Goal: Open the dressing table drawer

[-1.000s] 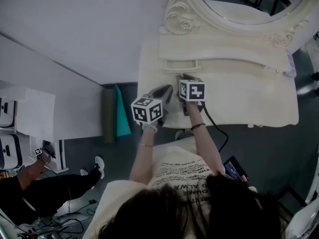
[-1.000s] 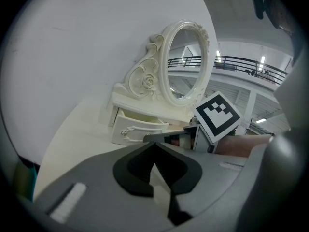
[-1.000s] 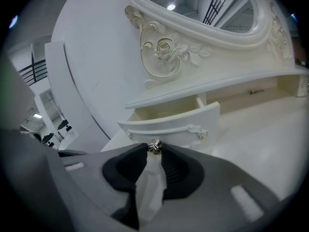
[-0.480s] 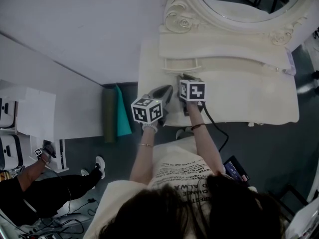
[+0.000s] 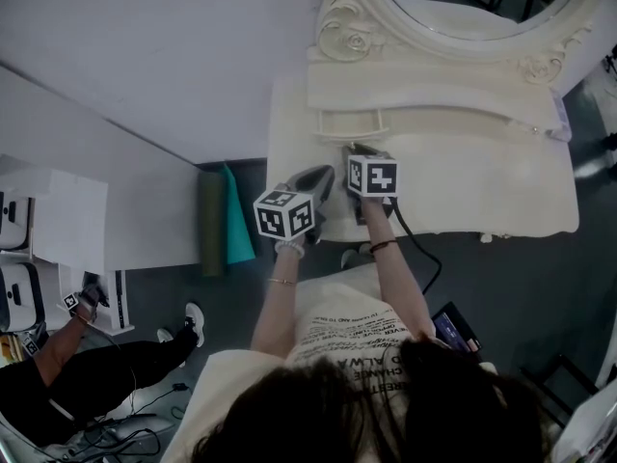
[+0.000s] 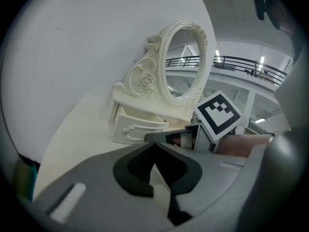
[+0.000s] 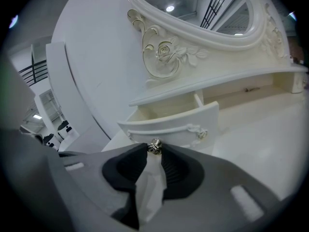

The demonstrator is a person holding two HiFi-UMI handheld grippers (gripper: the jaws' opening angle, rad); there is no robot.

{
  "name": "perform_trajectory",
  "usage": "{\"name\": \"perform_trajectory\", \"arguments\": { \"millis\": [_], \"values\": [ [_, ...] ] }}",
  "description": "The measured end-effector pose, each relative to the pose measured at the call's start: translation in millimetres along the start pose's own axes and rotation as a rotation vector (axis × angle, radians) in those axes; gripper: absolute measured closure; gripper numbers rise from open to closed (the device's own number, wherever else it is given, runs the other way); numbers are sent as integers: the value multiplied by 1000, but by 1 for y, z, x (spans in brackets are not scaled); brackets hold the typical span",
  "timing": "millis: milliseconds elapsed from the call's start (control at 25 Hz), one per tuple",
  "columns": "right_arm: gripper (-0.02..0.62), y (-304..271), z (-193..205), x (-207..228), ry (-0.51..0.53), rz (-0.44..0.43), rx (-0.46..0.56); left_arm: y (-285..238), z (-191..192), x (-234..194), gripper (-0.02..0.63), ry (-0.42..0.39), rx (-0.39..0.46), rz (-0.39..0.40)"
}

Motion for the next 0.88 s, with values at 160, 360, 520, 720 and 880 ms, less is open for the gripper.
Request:
{"name": "perform_trajectory", "arguments": {
  "millis": [160, 360, 520, 720, 880],
  "values": [
    [495, 1, 2, 0, -5, 1, 2, 1, 1, 0, 607, -4, -4, 5],
    [495, 2, 4, 0, -2, 3, 4, 1, 3, 0, 607, -6, -3, 5],
    [495, 3, 5, -1, -4, 4, 6, 3, 3, 0, 607, -5, -3, 7],
    [495, 4, 5, -1, -6, 7, 11, 4, 4, 0, 607, -3, -3, 6],
    [495, 3, 5, -1, 2, 10, 13, 3, 4, 1, 607, -2, -7, 11]
  ]
}}
Point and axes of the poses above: the fingertips, and each gripper's own axes: y backward along the fingers, x to its right, z out of its underside, the point moved 10 cm from there along y, backward along the fingers, and after that the axes turned 6 degrees about z, right-handed, at the moved point
